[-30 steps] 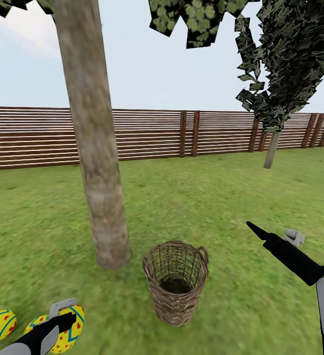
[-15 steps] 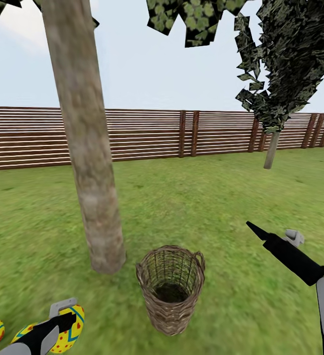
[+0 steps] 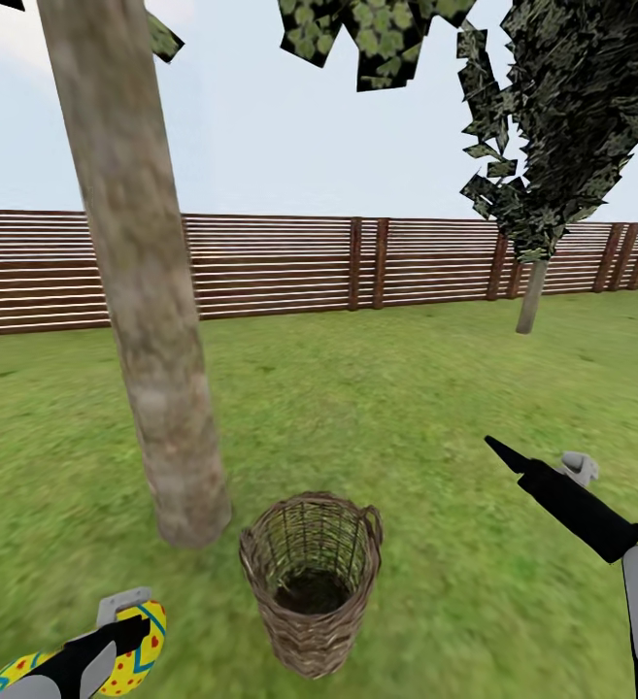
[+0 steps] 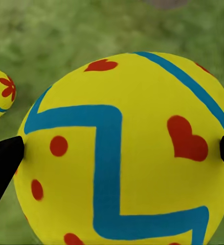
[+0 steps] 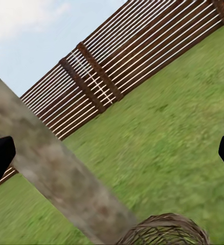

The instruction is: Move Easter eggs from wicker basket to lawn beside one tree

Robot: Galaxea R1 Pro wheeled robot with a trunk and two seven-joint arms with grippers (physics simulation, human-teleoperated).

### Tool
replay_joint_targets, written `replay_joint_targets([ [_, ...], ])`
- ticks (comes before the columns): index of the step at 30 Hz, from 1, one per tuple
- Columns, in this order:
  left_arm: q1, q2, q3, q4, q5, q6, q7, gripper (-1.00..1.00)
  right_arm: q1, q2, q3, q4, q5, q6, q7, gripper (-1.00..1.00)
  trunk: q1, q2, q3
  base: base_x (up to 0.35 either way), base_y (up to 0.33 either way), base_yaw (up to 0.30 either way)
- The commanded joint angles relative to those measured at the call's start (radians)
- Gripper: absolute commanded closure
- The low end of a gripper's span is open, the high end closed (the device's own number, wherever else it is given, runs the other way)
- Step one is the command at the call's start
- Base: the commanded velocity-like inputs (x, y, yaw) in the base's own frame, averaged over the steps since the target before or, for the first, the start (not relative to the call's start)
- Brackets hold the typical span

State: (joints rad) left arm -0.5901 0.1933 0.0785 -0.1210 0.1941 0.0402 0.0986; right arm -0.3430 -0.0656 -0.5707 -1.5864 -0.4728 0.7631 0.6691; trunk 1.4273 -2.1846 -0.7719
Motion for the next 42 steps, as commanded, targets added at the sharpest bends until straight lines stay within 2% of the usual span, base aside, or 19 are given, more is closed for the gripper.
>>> replay_joint_targets([
  [1,0.001,0.0,0.007,-0.002,0.002,0.004,0.001,1.0,-0.001,0.0,-0.001,0.0,-0.003,0.006,0.003,-1.0,0.0,0.0,-0.001,0.263,-0.173,0.0],
  [9,0.0,-0.002,0.007,-0.002,0.002,0.004,0.001,1.0,-0.001,0.0,-0.001,0.0,-0.003,0.006,0.002,-1.0,0.0,0.0,-0.001,0.178,-0.13,0.0],
  [18,0.0,-0.003,0.007,-0.002,0.004,0.004,0.0,1.0,-0.002,0.0,-0.002,0.0,-0.003,0.006,0.003,-1.0,0.0,0.0,-0.001,0.019,-0.013,0.0],
  [42,0.001,-0.003,0.007,-0.002,0.004,0.004,-0.002,1.0,-0.001,0.001,0.002,0.0,-0.003,0.006,0.004,-1.0,0.092,-0.168,-0.076,0.0,0.0,0.0],
])
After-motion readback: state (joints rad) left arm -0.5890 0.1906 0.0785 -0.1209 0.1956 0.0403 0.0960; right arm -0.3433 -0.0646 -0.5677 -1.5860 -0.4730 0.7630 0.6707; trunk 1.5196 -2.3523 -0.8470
